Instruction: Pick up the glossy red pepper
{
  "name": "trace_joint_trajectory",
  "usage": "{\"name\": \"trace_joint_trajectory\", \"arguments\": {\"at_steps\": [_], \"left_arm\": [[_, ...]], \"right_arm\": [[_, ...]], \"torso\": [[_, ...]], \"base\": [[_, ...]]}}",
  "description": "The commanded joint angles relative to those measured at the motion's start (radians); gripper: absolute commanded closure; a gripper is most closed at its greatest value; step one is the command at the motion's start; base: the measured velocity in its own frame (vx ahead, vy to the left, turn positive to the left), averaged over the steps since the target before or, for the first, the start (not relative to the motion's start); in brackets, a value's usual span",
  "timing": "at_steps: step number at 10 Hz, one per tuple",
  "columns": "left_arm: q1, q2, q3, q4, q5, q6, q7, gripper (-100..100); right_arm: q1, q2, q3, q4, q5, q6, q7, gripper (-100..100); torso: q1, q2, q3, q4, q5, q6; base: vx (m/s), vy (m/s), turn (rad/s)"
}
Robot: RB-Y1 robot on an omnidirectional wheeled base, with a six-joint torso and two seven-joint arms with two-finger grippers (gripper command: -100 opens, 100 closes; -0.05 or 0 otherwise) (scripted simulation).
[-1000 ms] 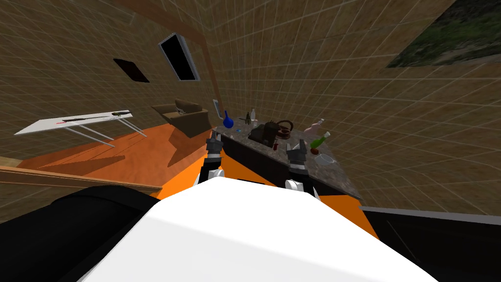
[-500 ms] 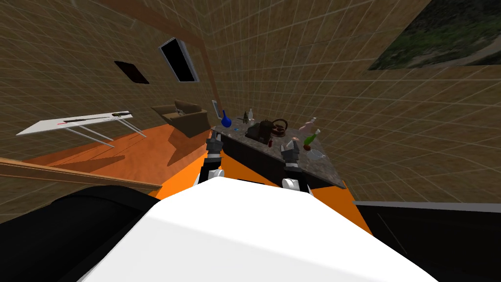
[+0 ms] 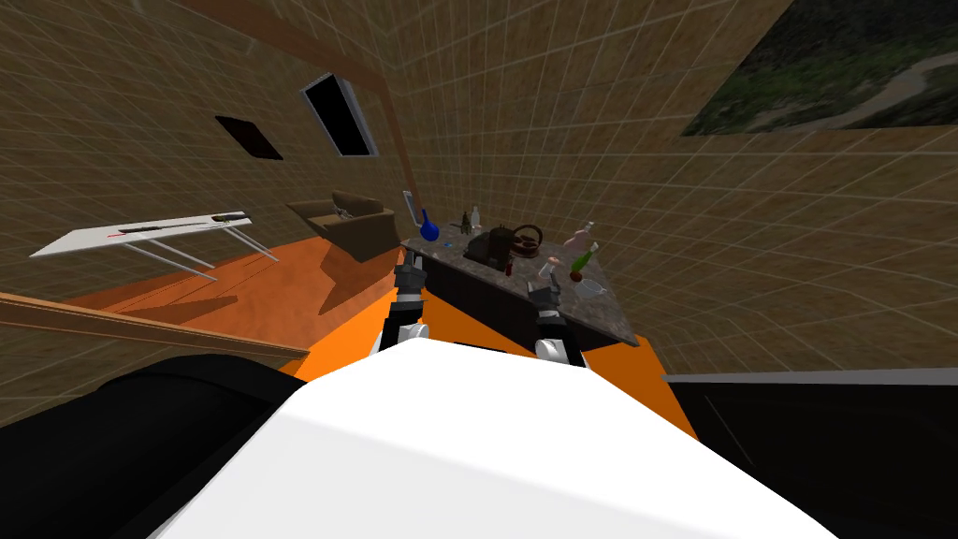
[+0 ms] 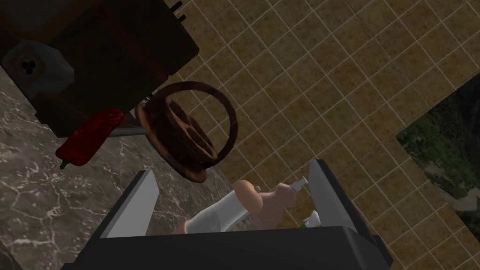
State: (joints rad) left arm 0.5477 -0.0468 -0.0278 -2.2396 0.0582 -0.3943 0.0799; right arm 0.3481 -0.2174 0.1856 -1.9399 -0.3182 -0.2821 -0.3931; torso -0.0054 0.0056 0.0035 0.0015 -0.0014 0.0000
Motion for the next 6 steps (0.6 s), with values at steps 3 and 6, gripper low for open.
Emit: {"name": "trace_joint_trajectory", "arguments": {"at_steps": [3,6], "left_arm": [[0.000,0.000,0.000,0.000,0.000,0.000,0.000,0],[0.000,0.000,0.000,0.000,0.000,0.000,0.000,0]], "right_arm": [[-0.049,-0.007,0.029,0.070,-0.070,0.054,-0.090,-100],[-0.094,-0.016,0.054,0.130,-0.134,0.102,-0.165,-100]], "torso": [[0.000,-0.002,-0.001,-0.001,0.000,0.000],[0.000,-0.003,-0.002,-0.001,0.000,0.000]], "base": [[-0.050,-0.076,-0.006],[-0.035,-0.073,0.002]]}}
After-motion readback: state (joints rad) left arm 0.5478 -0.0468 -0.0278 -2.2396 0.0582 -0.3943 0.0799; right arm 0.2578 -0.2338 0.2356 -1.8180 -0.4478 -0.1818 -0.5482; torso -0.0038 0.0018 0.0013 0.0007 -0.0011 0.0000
